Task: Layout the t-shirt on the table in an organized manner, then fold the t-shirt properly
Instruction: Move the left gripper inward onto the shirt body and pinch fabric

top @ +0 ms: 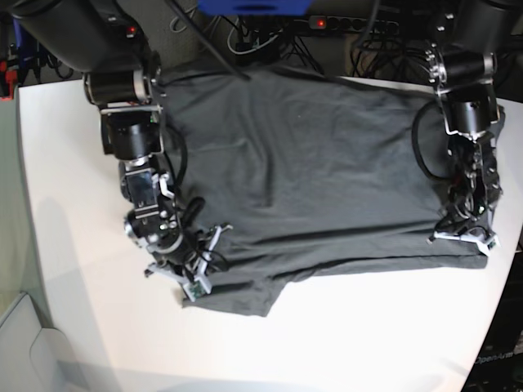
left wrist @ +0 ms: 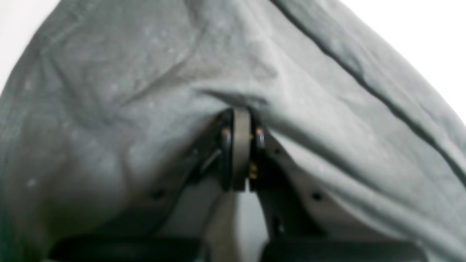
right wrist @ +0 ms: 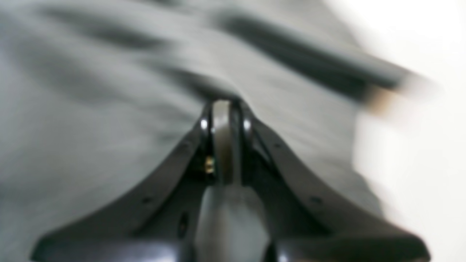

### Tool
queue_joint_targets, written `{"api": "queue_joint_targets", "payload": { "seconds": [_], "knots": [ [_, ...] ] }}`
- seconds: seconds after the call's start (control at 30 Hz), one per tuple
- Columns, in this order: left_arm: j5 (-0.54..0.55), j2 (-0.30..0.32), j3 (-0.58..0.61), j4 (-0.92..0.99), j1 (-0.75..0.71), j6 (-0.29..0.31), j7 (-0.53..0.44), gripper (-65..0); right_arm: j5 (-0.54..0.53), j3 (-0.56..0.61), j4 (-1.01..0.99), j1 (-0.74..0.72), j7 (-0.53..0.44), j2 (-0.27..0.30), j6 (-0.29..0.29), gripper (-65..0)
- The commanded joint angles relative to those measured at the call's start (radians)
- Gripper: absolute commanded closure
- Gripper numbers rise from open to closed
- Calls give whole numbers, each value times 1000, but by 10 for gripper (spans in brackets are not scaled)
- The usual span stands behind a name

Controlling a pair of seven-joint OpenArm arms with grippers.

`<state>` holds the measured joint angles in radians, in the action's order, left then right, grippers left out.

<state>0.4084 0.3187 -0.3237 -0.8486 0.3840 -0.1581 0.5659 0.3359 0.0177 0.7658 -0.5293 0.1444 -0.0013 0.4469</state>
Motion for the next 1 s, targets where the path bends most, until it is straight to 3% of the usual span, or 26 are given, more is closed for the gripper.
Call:
{"api": "queue_joint_targets", "payload": {
  "seconds": [0.0,0.1,0.2,0.33,0.43,0.53,0.77,0.97],
  "knots": [
    [-4,17,-1,-28,50,4,-33,-1,-16,-28,48,-45,-44,-7,-27,-25],
    [5,17,-9,-137,59,4,16,-1,-16,-106,185,-7,-39,-13,-49,-25],
    [5,18,-9,-312,19,5,58,-1,-18,-114,350,97,-39,-22,-47,-26],
    [-6,17,-1,-398,-4,5,58,-1,-18,-112,498,225,-10,-65,28,-26],
    [-7,15,27,-338,39,5,67,-2,-18,-112,561,305,17,-110,85,-26],
    [-7,40,151,-183,105,2,59,-2,-14,-112,578,364,33,-141,129,-26],
    [-7,49,395,58,246,4,56,-2,-14,-112,573,413,33,-147,135,-26],
    [-88,43,570,131,297,4,55,-2,-13,-111,568,427,33,-144,135,-26]
  ]
}}
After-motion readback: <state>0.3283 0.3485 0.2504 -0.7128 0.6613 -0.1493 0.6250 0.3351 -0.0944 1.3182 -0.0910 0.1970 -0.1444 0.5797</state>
